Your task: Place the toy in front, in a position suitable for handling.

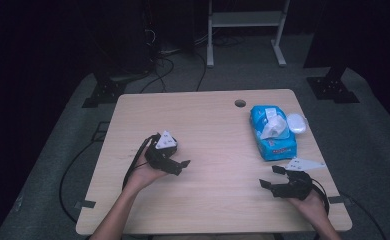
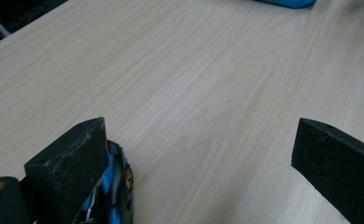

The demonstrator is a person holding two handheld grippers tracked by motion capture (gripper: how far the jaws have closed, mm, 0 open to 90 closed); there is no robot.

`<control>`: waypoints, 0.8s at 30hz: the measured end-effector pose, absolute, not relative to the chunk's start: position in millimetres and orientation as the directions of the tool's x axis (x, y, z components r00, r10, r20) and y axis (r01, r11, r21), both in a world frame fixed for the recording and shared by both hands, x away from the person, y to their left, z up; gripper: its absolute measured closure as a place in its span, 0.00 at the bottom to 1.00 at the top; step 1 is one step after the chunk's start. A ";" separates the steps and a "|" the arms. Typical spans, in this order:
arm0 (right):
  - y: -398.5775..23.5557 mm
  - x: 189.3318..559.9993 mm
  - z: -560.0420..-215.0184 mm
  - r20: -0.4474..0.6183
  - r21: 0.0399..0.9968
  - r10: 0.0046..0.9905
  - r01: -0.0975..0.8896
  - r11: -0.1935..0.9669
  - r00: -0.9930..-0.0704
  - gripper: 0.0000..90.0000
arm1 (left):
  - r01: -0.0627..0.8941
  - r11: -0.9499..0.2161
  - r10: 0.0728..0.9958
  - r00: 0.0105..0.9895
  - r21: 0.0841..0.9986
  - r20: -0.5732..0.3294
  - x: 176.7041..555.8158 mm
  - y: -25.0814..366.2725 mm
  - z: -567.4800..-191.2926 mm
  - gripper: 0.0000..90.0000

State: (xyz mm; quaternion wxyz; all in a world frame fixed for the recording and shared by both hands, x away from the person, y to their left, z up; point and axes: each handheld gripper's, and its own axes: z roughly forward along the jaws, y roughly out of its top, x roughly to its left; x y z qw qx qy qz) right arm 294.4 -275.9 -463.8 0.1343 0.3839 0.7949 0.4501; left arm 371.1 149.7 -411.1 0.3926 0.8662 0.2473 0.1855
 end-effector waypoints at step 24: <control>-271.4 295.7 -464.6 0.129 0.811 0.712 0.487 0.325 -0.690 0.24 | 0.408 -0.623 0.641 0.756 0.668 0.136 419.6 195.8 -423.4 0.04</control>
